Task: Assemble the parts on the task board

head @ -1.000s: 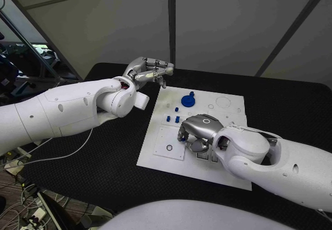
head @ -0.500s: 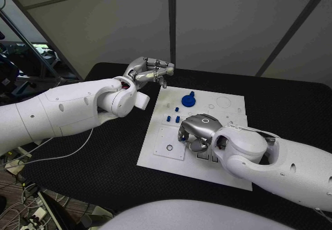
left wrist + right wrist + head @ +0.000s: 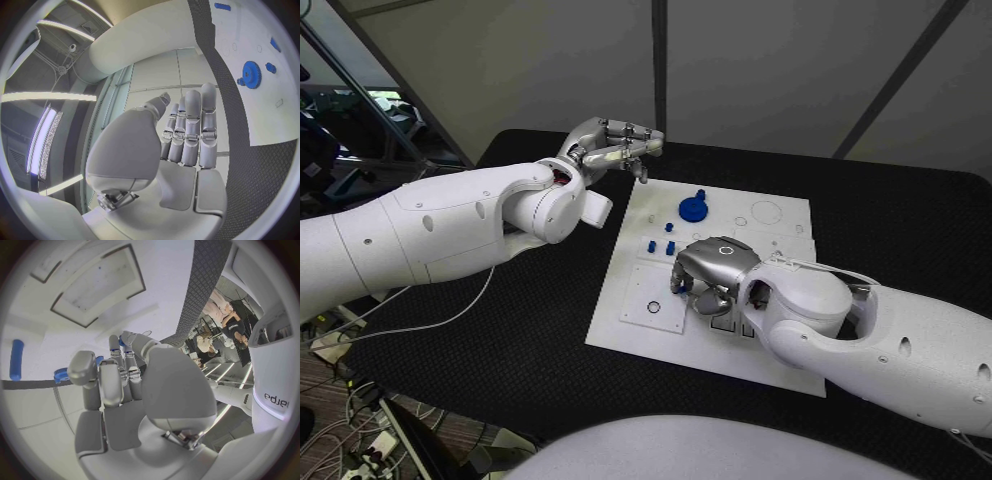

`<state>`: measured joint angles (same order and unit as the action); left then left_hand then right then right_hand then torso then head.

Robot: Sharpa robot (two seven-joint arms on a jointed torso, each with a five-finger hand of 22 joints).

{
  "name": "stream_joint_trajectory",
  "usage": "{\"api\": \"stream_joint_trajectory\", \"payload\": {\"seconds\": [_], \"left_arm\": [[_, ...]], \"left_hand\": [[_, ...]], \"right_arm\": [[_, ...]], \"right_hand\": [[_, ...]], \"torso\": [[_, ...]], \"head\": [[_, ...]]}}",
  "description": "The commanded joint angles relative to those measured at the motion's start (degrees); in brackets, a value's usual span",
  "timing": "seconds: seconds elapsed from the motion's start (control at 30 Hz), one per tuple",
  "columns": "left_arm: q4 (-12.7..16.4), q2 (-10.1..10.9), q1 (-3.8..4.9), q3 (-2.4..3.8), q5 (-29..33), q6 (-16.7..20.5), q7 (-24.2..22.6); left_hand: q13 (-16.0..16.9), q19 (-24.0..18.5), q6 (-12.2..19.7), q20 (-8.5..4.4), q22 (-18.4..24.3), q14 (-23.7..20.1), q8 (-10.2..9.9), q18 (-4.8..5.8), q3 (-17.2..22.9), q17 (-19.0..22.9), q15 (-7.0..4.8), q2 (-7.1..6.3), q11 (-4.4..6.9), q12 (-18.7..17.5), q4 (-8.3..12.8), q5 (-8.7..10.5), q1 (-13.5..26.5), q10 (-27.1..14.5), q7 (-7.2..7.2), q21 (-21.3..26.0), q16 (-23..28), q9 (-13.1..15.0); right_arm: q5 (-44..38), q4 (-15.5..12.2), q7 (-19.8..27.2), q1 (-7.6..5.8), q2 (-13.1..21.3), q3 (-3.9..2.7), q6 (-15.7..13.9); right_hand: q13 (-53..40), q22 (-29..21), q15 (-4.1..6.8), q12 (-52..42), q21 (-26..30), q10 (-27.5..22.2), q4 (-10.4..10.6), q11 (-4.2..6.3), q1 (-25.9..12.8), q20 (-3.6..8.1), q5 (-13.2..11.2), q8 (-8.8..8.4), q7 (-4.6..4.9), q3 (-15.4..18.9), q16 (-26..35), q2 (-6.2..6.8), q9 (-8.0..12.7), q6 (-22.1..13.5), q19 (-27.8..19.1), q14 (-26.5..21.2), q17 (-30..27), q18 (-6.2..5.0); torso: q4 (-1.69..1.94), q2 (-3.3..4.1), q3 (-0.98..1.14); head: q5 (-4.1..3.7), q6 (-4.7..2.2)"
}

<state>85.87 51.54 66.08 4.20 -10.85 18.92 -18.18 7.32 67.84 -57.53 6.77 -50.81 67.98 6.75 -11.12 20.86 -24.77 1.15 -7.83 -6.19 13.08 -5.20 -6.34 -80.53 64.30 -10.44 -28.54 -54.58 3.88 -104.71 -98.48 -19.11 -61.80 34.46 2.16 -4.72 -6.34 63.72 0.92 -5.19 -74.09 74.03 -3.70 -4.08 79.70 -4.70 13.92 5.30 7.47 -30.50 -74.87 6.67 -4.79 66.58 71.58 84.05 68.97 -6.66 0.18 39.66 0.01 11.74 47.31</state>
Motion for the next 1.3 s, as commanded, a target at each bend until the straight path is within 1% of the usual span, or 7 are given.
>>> {"api": "stream_joint_trajectory", "payload": {"seconds": [0.03, 0.4, 0.67, 0.83, 0.97, 1.07, 1.3], "left_arm": [[0.06, 0.00, 0.09, 0.02, 0.06, -0.54, -0.08], [0.05, -0.04, 0.09, 0.02, 0.06, -0.61, -0.04], [0.10, -0.03, 0.10, 0.02, 0.06, -0.60, 0.00], [0.16, 0.01, 0.10, 0.02, 0.06, -0.59, 0.00], [0.16, 0.02, 0.10, 0.02, 0.06, -0.61, 0.01], [0.17, 0.02, 0.10, 0.02, 0.06, -0.65, 0.02], [0.15, 0.00, 0.11, 0.02, 0.06, -0.76, 0.14]], "left_hand": [[0.10, -0.02, 0.16, 0.15, 0.05, -0.15, -0.02, 0.70, -0.19, 0.05, 0.25, 0.57, 0.04, 0.20, 0.01, -0.17, -0.22, -0.38, -0.17, 0.39, 0.10, -0.06], [0.10, -0.02, 0.16, 0.15, 0.05, -0.15, -0.02, 0.70, -0.19, 0.05, 0.25, 0.57, 0.04, 0.20, 0.01, -0.17, -0.22, -0.38, -0.17, 0.39, 0.10, -0.06], [0.10, -0.02, 0.16, 0.15, 0.05, -0.15, -0.02, 0.70, -0.19, 0.05, 0.25, 0.57, 0.04, 0.20, 0.01, -0.17, -0.22, -0.38, -0.17, 0.39, 0.10, -0.06], [0.10, -0.02, 0.16, 0.15, 0.05, -0.15, -0.02, 0.70, -0.19, 0.05, 0.25, 0.57, 0.04, 0.20, 0.01, -0.17, -0.22, -0.38, -0.17, 0.39, 0.10, -0.06], [0.10, -0.02, 0.16, 0.15, 0.05, -0.15, -0.02, 0.70, -0.19, 0.05, 0.25, 0.57, 0.04, 0.20, 0.01, -0.17, -0.22, -0.38, -0.17, 0.39, 0.10, -0.06], [0.10, -0.02, 0.16, 0.15, 0.05, -0.15, -0.02, 0.70, -0.19, 0.05, 0.25, 0.57, 0.04, 0.20, 0.01, -0.17, -0.22, -0.38, -0.17, 0.39, 0.10, -0.06], [0.10, -0.02, 0.16, 0.15, 0.05, -0.15, -0.02, 0.70, -0.19, 0.05, 0.25, 0.57, 0.04, 0.20, 0.01, -0.17, -0.22, -0.38, -0.17, 0.39, 0.10, -0.06]], "right_arm": [[0.00, 0.08, 0.03, -0.08, -0.01, -0.02, 1.36], [0.13, 0.06, -0.03, -0.08, -0.08, -0.02, 1.13], [0.14, 0.26, -0.03, -0.08, -0.44, -0.02, 0.08], [0.14, 0.47, 0.10, -0.08, -0.73, -0.02, -0.52], [0.14, 0.60, 0.30, -0.08, -0.99, -0.02, -1.06], [0.14, 0.68, 0.50, -0.08, -1.17, -0.02, -1.61], [0.44, 0.96, 0.83, -0.08, -1.34, -0.02, -2.73]], "right_hand": [[-0.03, 0.06, 0.23, -0.17, -0.10, 0.80, 0.09, 0.66, -0.19, -0.31, 0.23, 0.02, 0.34, 0.29, -0.34, -0.58, -0.05, 0.15, -0.11, 2.67, 0.07, 0.73], [-0.06, 0.01, 0.23, -0.15, -0.05, 0.80, 0.15, 0.66, -0.28, -0.32, 0.27, 0.01, 0.34, 0.38, -0.29, -0.65, -0.06, 0.15, -0.15, 2.65, -0.02, 0.72], [-0.07, 0.01, 0.23, -0.13, -0.04, 0.79, 0.19, 0.66, -0.34, -0.32, 0.28, 0.00, 0.34, 0.43, -0.30, -0.69, -0.06, 0.13, -0.16, 2.64, -0.03, 0.72], [-0.09, -0.07, 0.22, -0.10, 0.02, 0.77, 0.24, 0.66, -0.42, -0.33, 0.29, -0.02, 0.34, 0.50, -0.23, -0.74, -0.06, 0.11, -0.22, 2.61, -0.15, 0.71], [-0.11, -0.15, 0.22, -0.07, 0.08, 0.74, 0.29, 0.65, -0.48, -0.33, 0.30, -0.04, 0.34, 0.56, -0.23, -0.78, -0.06, 0.08, -0.27, 2.60, -0.16, 0.69], [-0.11, -0.19, 0.21, -0.04, 0.12, 0.72, 0.31, 0.65, -0.52, -0.34, 0.31, -0.06, 0.35, 0.59, -0.21, -0.80, -0.05, 0.05, -0.30, 2.59, -0.20, 0.68], [-0.15, -0.33, 0.19, 0.11, 0.24, 0.53, 0.39, 0.61, -0.64, -0.36, 0.43, -0.21, 0.39, 0.72, -0.17, -0.92, -0.01, -0.19, -0.40, 2.54, -0.32, 0.66]], "torso": [[0.00, -0.02, 0.00], [0.00, -0.02, 0.01], [0.01, -0.01, -0.01], [0.08, 0.01, -0.05], [0.05, -0.02, -0.02], [0.06, -0.02, -0.05], [0.02, 0.01, 0.00]], "head": [[0.03, 0.04], [0.05, 0.02], [0.00, -0.08], [0.04, -0.02], [0.15, 0.10], [0.19, 0.16], [0.30, 0.23]]}}
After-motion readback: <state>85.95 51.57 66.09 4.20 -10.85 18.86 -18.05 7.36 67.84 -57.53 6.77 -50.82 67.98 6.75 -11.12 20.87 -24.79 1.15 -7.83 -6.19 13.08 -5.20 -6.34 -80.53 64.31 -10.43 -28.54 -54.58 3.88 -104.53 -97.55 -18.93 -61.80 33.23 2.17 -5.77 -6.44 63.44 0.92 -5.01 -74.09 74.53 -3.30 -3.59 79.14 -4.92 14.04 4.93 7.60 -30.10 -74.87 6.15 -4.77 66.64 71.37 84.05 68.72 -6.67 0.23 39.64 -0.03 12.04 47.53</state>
